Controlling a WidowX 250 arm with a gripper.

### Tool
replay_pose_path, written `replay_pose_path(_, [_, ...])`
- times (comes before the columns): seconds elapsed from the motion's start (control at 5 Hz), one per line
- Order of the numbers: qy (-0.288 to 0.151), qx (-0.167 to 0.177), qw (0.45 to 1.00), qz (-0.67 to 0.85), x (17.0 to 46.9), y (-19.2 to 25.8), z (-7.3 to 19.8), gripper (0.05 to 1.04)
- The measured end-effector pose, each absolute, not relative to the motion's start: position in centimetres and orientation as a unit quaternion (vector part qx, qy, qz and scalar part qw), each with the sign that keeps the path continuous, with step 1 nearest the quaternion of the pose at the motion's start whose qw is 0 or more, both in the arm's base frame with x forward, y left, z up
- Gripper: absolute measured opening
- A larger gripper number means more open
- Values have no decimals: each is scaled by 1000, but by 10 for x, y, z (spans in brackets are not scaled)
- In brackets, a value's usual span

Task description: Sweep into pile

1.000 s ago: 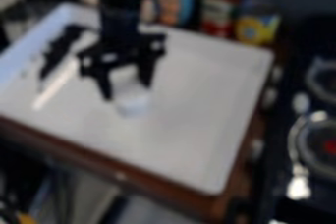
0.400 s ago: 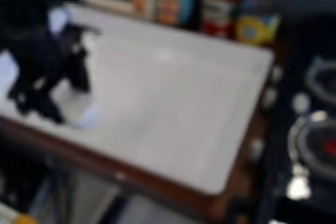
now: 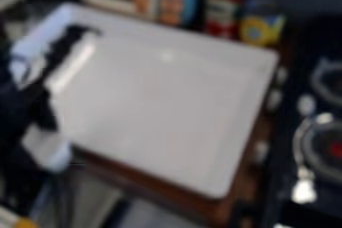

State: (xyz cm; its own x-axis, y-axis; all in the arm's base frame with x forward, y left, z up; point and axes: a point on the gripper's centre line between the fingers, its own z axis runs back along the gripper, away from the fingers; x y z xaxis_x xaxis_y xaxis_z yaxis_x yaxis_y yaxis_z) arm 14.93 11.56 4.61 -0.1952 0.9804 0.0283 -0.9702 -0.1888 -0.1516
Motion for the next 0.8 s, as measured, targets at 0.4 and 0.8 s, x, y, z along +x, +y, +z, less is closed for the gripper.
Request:
replay_pose_path(0.4, [-73, -98, 567, 815, 165, 123, 89, 738])
replay_pose_path(0.8, [-54, -89, 570, 815, 182, 133, 77, 738])
